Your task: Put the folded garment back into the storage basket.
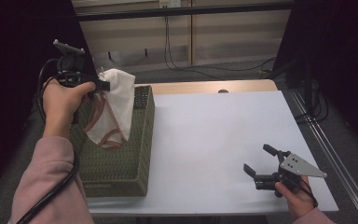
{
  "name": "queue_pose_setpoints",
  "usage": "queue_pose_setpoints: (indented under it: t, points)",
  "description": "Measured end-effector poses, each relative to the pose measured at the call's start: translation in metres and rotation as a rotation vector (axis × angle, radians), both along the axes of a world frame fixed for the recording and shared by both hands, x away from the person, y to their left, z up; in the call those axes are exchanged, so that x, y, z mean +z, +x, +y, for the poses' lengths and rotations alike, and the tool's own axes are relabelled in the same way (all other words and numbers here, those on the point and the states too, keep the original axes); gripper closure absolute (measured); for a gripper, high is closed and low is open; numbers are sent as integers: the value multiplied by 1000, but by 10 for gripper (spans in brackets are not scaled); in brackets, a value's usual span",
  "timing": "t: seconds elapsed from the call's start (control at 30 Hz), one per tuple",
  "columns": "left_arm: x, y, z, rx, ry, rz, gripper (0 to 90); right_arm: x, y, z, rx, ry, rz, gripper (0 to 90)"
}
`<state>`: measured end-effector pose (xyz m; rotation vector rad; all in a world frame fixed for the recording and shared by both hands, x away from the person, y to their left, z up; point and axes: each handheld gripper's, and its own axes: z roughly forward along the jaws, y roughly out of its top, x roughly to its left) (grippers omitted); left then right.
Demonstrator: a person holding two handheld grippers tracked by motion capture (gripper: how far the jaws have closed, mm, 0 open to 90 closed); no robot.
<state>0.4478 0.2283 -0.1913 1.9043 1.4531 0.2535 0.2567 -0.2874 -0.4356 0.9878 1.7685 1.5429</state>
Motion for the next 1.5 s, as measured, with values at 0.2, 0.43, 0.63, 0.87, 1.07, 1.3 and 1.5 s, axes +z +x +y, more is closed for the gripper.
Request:
queue_pose_setpoints:
  t: [0.2, 0.43, 0.63, 0.87, 1.07, 1.3, 1.5]
  points:
    - [-10, 0, 3, -3, 2, 4, 823, 0, 0, 0, 0, 0, 1, 10]
    - [-18, 1, 5, 0, -2, 12, 823, 0, 0, 0, 0, -4, -1, 11]
    - [-26, 2, 6, 4, -6, 22, 823, 0, 0, 0, 0, -3, 1, 10]
    - [-35, 3, 9, -15, 4, 22, 823, -1, 1, -3, 14, -39, -8, 10]
    - [-40, 2, 9, 1, 4, 31, 823, -1, 0, -2, 15, -34, -5, 11]
    - [-49, 2, 15, 13, 0, 38, 823, -1, 1, -2, 14, -37, -10, 10]
    - [-56, 3, 16, 16, 3, 48, 823, -1, 0, -2, 13, -37, -9, 10]
